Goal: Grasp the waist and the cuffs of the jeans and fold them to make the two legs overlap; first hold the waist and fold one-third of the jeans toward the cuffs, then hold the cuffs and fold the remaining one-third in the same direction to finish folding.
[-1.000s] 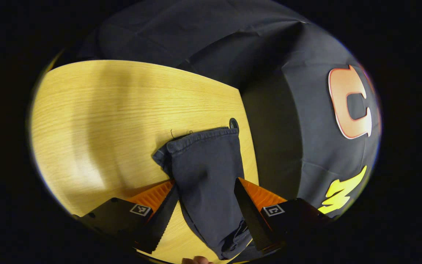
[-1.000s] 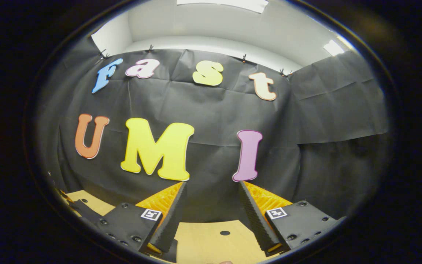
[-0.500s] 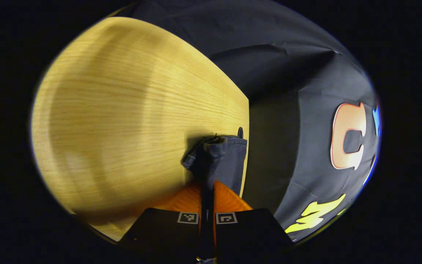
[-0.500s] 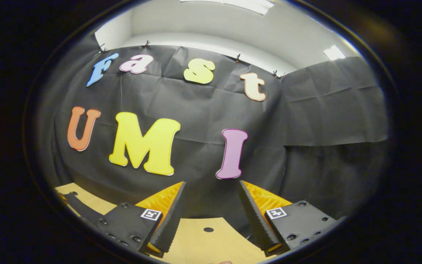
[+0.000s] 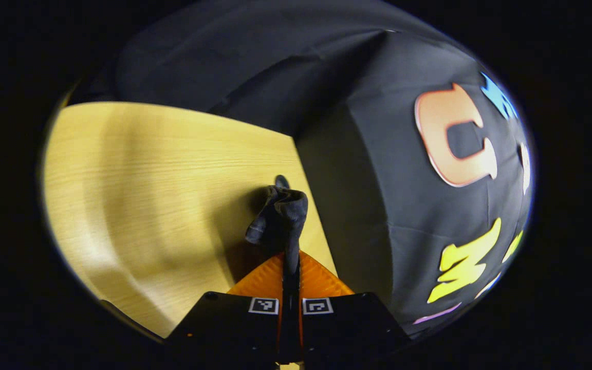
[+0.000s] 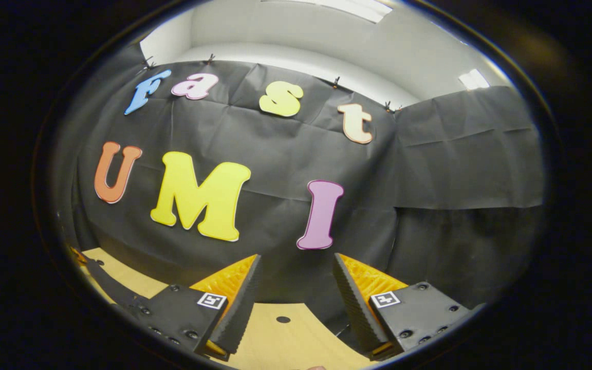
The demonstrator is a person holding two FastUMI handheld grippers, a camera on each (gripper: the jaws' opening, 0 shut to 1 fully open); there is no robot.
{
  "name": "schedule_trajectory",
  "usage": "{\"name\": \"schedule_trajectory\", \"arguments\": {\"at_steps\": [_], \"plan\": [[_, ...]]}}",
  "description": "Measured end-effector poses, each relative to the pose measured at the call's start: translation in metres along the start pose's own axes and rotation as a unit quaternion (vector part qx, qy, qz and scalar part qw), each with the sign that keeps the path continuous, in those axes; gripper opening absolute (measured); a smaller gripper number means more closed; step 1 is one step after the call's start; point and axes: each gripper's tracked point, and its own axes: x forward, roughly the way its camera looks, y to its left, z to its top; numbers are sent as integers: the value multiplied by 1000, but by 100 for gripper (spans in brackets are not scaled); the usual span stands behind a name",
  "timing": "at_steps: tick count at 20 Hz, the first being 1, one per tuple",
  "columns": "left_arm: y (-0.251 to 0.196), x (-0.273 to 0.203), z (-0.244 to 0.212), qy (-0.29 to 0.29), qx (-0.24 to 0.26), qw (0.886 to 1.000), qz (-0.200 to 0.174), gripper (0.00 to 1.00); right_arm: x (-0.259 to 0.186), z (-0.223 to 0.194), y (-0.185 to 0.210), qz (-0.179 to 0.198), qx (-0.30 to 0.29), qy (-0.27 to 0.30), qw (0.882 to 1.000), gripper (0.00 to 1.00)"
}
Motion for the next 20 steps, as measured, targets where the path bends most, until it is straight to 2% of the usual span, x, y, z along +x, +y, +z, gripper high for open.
{"name": "schedule_trajectory", "arguments": {"at_steps": [5,7,8,10,11,12,15,17,18,20], "plan": [[-61,-13,-18,-17,83,996,-33,3,-4,-4,-21,-6,0,2,1000,86],[-85,-22,-29,-27,116,992,-42,3,-5,-6,-34,-8,-1,2,1000,86],[-95,-26,-35,-31,132,990,-47,3,-6,-7,-40,-7,-1,3,1000,83],[-115,-34,-49,-38,162,984,-57,3,-9,-7,-55,-10,-1,2,1000,86],[-126,-38,-58,-39,173,982,-64,3,-11,-7,-62,-12,-1,1,1000,83],[-136,-43,-67,-40,180,980,-71,3,-13,-7,-71,-12,-1,0,1000,86],[-160,-59,-94,-43,201,974,-93,3,-19,-11,-100,-16,-1,1,1000,84],[-178,-63,-121,-43,213,971,-105,3,-16,-12,-133,-20,-5,0,1000,86],[-185,-65,-137,-40,221,968,-110,3,-18,-14,-145,-21,-7,0,1000,83],[-196,-66,-171,-31,232,965,-119,3,-22,-19,-170,-27,-10,2,1000,83]]}}
